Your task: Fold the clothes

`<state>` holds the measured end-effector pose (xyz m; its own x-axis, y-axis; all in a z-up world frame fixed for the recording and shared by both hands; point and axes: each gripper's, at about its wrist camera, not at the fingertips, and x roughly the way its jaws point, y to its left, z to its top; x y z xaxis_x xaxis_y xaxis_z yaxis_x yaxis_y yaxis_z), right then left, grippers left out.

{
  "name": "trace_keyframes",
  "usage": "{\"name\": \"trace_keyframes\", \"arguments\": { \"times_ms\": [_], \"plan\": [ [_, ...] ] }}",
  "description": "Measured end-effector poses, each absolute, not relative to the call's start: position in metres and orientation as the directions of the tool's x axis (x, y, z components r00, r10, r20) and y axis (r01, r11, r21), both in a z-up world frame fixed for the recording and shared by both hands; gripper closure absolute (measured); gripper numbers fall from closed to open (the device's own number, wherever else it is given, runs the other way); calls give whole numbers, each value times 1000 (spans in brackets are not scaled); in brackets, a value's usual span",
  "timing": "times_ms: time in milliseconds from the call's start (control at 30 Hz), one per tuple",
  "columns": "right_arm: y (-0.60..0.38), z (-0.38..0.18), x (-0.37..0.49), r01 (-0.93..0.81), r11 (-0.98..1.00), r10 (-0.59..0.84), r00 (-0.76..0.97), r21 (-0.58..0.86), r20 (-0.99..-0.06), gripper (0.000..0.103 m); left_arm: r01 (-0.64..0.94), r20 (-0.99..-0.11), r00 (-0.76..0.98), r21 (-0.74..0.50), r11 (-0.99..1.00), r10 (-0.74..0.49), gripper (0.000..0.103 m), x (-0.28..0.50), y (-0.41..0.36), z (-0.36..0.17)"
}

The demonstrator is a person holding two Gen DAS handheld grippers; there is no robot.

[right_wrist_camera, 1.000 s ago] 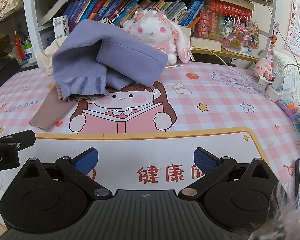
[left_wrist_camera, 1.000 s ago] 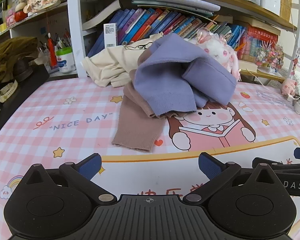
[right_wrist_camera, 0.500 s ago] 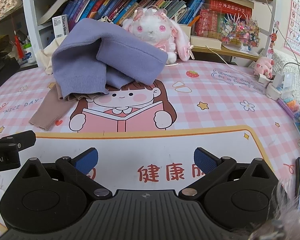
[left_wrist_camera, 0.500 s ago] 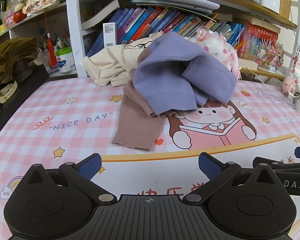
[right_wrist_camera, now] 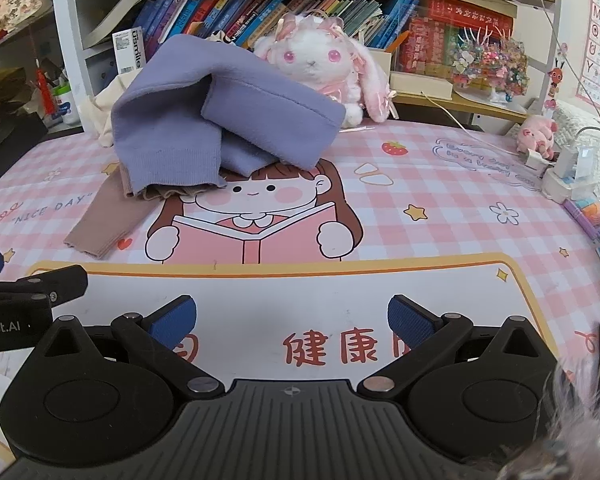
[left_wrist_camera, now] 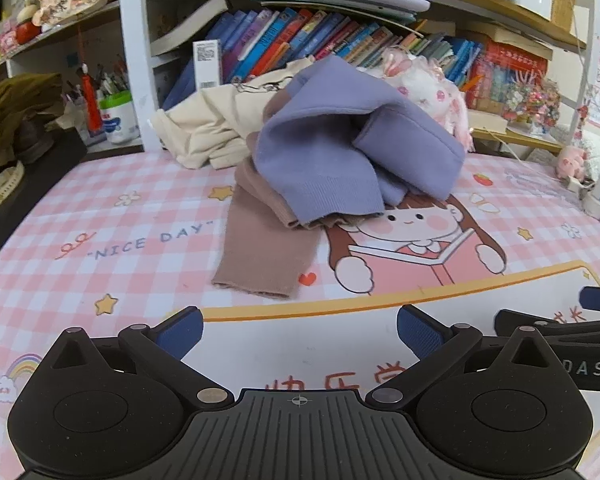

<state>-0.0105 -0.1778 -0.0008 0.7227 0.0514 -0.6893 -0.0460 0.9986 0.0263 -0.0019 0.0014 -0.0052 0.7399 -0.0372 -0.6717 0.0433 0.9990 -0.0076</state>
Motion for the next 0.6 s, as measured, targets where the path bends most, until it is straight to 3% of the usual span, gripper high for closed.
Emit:
{"name": "trace_keyframes", "arguments": {
  "times_ms": [300, 467, 600],
  "plan": [
    [-176, -1, -9, -84, 996, 67, 725, 9, -686, 0, 23, -661, 749, -47, 999, -48, 0, -1, 4, -6],
    [-184, -2, -6, -122, 990, 137, 719, 70, -681, 0, 32, -636, 768, -74, 997, -72, 0, -3, 1, -3],
    [-187, -1, -4, -154, 985, 166, 723, 78, -670, 0, 2, -629, 777, -33, 999, -22, 0, -1, -4, -2]
  ]
}}
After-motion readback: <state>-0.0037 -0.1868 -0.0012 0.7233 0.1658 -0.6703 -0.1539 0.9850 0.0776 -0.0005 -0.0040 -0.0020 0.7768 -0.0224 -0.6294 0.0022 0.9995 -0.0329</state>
